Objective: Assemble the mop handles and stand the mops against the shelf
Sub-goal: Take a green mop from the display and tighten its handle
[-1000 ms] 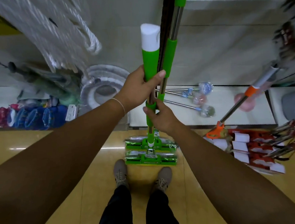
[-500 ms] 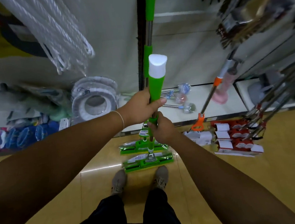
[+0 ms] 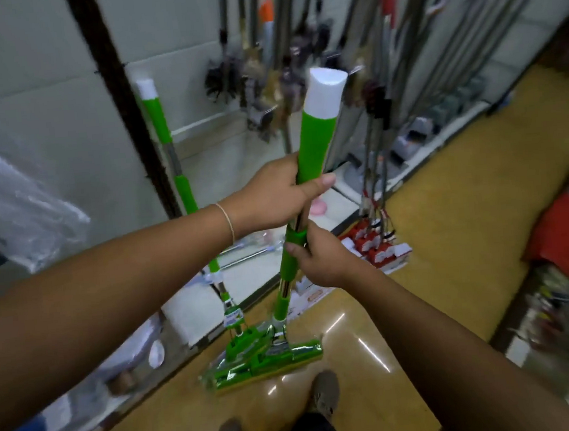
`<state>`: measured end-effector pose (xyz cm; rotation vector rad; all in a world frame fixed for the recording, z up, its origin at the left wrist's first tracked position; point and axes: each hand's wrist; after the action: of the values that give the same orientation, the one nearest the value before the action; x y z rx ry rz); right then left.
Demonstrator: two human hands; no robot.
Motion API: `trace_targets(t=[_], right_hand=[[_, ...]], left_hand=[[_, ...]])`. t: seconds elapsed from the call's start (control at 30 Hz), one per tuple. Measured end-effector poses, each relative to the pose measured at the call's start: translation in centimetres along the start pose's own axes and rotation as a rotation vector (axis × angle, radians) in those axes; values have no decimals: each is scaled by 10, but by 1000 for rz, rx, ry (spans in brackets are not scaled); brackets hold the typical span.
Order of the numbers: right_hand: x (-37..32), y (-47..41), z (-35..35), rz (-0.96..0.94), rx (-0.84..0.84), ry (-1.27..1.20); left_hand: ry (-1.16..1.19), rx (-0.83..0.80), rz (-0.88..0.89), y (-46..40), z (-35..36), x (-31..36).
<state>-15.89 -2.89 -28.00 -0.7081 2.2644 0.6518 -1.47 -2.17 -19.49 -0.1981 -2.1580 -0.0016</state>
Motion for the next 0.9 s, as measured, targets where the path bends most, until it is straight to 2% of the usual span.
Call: trace_targets(t=[0.27, 0.47, 0.67, 0.9], right_hand=[[32, 59, -119, 92, 314, -58], [81, 87, -207, 182, 477, -182], [131, 121, -289, 152, 681, -380], [173, 158, -384, 154, 866, -362]], left_hand=[[291, -102, 71, -98, 52, 107], [323, -171, 186, -174, 101, 181], [382, -240, 286, -241, 159, 253], [422, -247, 429, -306, 226, 332]])
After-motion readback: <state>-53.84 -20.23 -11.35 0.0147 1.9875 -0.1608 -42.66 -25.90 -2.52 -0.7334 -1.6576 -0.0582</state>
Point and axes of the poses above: each hand's wrist, its own y-axis away from the middle knuckle, its own z-axis out of the palm, x = y × z, and after that the axes turned 6 degrees about -x, right-handed
